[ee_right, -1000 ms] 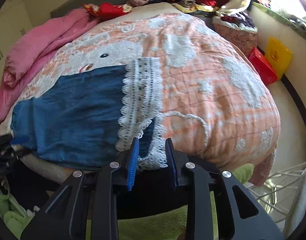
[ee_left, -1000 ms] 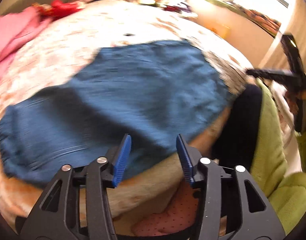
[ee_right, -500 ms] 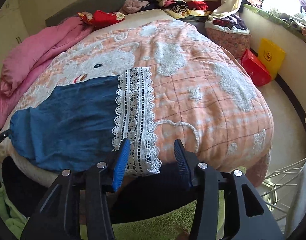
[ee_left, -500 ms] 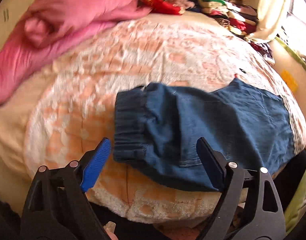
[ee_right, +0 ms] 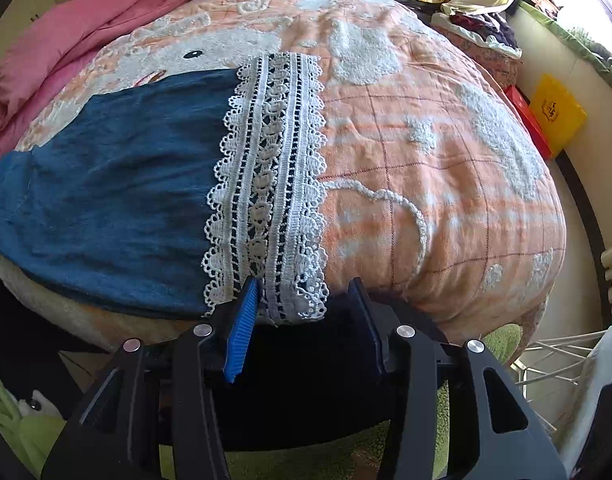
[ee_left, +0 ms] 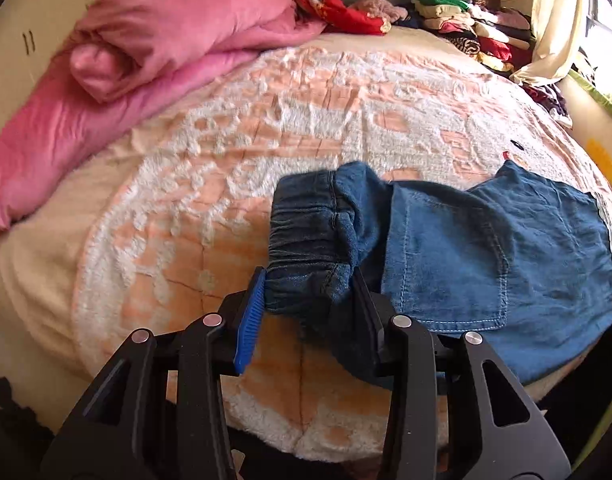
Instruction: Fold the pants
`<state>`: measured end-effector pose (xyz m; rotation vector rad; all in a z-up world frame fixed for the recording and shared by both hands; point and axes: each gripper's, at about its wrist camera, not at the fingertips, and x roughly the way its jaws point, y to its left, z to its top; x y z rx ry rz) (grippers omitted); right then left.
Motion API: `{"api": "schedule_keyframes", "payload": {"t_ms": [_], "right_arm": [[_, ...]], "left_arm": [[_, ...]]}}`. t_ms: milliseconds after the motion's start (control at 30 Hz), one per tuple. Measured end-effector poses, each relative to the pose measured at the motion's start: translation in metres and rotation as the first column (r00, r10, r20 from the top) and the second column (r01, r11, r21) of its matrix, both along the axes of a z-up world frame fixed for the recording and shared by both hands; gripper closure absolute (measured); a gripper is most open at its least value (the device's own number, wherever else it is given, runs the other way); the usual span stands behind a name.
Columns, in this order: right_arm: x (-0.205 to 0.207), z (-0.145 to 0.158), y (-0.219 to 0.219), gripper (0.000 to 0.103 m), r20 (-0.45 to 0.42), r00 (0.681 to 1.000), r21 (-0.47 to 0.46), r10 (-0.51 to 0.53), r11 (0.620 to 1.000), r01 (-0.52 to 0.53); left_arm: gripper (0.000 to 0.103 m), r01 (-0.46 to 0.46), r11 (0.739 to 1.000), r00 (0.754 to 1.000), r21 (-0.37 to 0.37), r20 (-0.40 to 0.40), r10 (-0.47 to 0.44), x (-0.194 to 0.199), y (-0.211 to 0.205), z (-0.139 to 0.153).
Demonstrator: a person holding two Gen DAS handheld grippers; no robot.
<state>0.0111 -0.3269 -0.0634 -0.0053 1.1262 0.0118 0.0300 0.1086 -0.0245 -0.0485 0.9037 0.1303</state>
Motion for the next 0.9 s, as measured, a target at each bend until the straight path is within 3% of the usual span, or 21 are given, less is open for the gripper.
{"api": "schedule_keyframes", "payload": {"t_ms": [167,300,433,667,900], "right_arm": [[-0.001,0.001,-0.001,0.057,-0.001,1.000,0.007,0.006,1.000,-0.006],[-0.007,0.020,-0.005,0.057,0.068,0.998,0.021,0.002,1.000,-0.004],[-0.009,0.039,0.003,0.057,0.142,0.989,0.054,0.035,0.998,-0.043],[0.008,0.039,0.047,0.057,0.151,0.974,0.065,0.171,0.981,-0.183],[0.020,0.007,0.054,0.057,0.030,0.988,0.094,0.149,0.984,-0.152]], "left_arm": [[0.064,-0.013,0.996,1.000,-0.088,0.007,0.013,-0.004,0.010,0.004],[0.061,-0.010,0.998,0.995,-0.058,0.096,0.015,-0.019,0.006,0.036],[0.061,0.146,0.983,0.982,-0.109,0.136,-0.131,-0.022,-0.035,0.053],[0.059,0.394,0.913,0.919,-0.107,0.021,-0.394,0.006,-0.130,0.013],[0.058,0.431,0.899,0.893,-0.074,-0.110,-0.437,0.008,-0.156,-0.035]]}}
